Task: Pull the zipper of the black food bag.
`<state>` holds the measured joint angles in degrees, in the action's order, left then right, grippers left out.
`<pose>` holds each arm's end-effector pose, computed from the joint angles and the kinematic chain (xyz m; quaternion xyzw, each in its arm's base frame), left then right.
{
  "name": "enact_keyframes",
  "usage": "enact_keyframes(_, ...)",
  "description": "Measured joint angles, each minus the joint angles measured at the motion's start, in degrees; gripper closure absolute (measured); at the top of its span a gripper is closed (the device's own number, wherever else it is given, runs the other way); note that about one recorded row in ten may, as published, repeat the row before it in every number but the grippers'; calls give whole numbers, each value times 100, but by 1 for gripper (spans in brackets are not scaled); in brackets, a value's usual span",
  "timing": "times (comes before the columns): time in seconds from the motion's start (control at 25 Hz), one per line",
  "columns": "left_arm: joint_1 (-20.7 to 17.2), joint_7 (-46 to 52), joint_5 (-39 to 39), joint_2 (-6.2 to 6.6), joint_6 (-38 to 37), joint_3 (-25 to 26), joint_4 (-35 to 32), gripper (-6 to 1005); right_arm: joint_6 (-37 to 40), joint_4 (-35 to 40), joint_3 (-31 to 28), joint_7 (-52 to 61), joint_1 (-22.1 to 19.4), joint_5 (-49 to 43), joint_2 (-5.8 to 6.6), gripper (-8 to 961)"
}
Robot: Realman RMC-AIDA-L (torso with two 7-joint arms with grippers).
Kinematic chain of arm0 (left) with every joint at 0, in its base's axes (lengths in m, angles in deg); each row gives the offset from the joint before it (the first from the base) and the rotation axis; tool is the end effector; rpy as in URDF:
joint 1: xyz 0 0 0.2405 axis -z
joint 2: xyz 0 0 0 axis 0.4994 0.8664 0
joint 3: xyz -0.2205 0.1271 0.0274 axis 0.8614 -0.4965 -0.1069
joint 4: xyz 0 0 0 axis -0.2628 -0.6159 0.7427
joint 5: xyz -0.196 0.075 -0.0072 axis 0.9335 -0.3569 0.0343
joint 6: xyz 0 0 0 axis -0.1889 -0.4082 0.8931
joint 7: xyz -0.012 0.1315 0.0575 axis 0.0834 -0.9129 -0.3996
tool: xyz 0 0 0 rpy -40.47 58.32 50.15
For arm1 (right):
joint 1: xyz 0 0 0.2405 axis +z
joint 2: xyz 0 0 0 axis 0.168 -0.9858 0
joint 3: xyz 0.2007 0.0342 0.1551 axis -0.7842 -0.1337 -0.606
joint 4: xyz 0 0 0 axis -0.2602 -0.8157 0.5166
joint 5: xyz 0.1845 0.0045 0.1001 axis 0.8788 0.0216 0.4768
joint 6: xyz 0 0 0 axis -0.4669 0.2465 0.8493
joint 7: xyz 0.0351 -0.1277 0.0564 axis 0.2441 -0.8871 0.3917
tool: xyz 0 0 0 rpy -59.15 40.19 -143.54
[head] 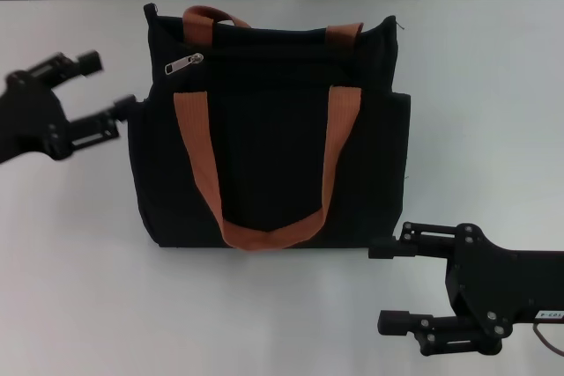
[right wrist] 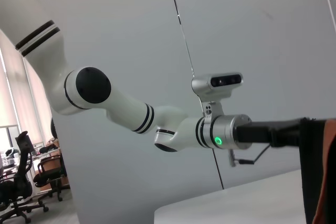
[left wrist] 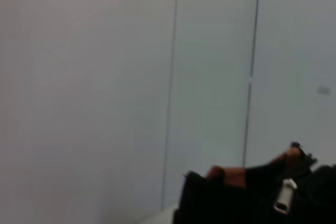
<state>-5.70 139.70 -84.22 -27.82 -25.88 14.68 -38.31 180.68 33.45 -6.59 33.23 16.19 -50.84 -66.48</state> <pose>-0.3084 0.3098 0.0544 -0.8964 -0.1459 -0.3254 0.2632 0.2622 0.2313 -0.0236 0.9185 -0.1064 -0.3803 0.0218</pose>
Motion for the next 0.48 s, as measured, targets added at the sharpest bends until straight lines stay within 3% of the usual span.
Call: enact_keyframes(0.48,431,1,-601,-178,472,-156,-41,192,5,0,-26,-10,-11,17,0,215)
